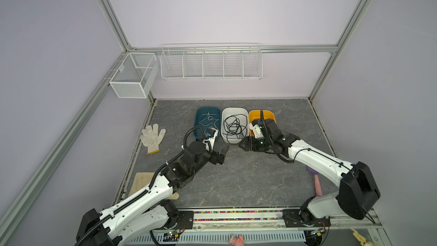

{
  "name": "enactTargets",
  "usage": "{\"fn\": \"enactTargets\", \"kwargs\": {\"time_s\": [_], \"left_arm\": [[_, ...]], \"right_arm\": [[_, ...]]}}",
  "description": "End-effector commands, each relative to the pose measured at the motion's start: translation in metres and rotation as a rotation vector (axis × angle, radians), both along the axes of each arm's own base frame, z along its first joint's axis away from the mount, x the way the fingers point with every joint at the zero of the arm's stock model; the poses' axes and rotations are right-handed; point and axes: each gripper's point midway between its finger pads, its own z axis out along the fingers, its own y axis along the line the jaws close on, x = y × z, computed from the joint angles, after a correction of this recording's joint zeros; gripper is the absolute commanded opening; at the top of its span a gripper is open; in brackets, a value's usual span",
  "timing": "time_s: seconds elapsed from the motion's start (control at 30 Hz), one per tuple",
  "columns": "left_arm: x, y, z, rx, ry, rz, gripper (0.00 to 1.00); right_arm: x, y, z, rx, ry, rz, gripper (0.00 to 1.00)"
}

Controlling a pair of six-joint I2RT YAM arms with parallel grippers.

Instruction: Untangle the cables

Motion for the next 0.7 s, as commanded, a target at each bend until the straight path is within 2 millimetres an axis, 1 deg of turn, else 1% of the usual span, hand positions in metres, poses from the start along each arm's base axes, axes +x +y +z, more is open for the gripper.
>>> {"fn": "enactTargets", "kwargs": {"time_s": [0.0, 0.1, 0.2, 0.3, 0.5, 0.67], "left_arm": [[0.0, 0.011, -0.015, -0.012, 0.086, 0.074, 0.99], [-0.003, 0.019, -0.017, -0.023, 0.086, 0.097, 0.99], [-0.008, 0.027, -0.015, -0.034, 0.068, 0.106, 0.99], [-0.011, 0.032, -0.012, -0.044, 0.048, 0.11, 0.99], [-0.013, 0.033, -0.007, -0.045, 0.039, 0.101, 0.99], [-0.013, 0.033, -0.006, -0.044, 0.033, 0.097, 0.99]], "right_arm": [[0.02, 0.012, -0.004, 0.07, 0.031, -0.075, 0.68], [0.033, 0.009, -0.023, 0.062, 0.074, -0.137, 0.6], [0.043, 0.007, -0.034, 0.061, 0.091, -0.175, 0.55], [0.054, 0.006, -0.041, 0.036, 0.074, -0.199, 0.52], [0.068, 0.013, -0.053, 0.037, 0.089, -0.193, 0.37], [0.074, 0.011, -0.056, 0.011, 0.077, -0.2, 0.33]]}}
